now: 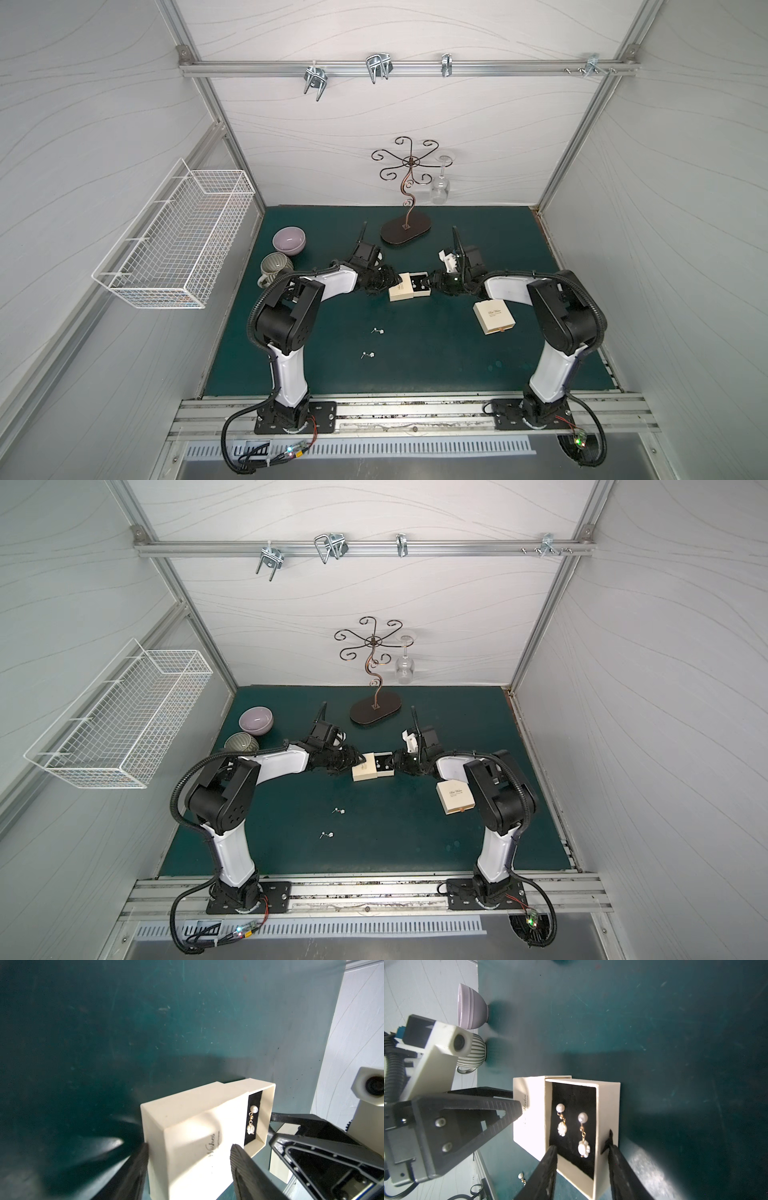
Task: Place the earrings into the drawer-style jewelry box
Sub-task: Close the drawer of the jewelry box.
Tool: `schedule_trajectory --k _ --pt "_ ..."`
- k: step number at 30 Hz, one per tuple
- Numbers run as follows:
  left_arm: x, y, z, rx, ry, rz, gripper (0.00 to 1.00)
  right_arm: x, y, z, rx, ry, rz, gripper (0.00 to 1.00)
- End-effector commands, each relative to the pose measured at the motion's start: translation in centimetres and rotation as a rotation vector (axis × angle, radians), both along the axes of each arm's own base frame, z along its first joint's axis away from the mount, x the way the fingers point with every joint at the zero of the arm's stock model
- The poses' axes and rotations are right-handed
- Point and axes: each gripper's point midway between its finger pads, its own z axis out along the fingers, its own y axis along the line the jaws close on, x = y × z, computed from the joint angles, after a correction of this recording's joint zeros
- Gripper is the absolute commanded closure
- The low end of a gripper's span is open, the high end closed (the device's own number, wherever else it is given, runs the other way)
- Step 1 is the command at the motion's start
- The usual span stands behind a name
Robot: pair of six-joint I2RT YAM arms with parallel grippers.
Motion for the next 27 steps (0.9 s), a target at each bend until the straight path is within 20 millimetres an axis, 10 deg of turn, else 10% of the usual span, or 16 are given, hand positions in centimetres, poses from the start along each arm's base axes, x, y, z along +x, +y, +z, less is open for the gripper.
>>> schedule_trajectory --k 1,27 --pt "1.6 -1.1 0.9 -0.023 -0.058 -0.041 0.33 0.8 0.3 0.1 -0.016 -0.022 0.009 0.56" --pt "3.9 -4.0 1.4 -0.076 -0.079 -0.085 0.39 1.9 3.7 0.0 0.028 -0.015 0.058 0.55"
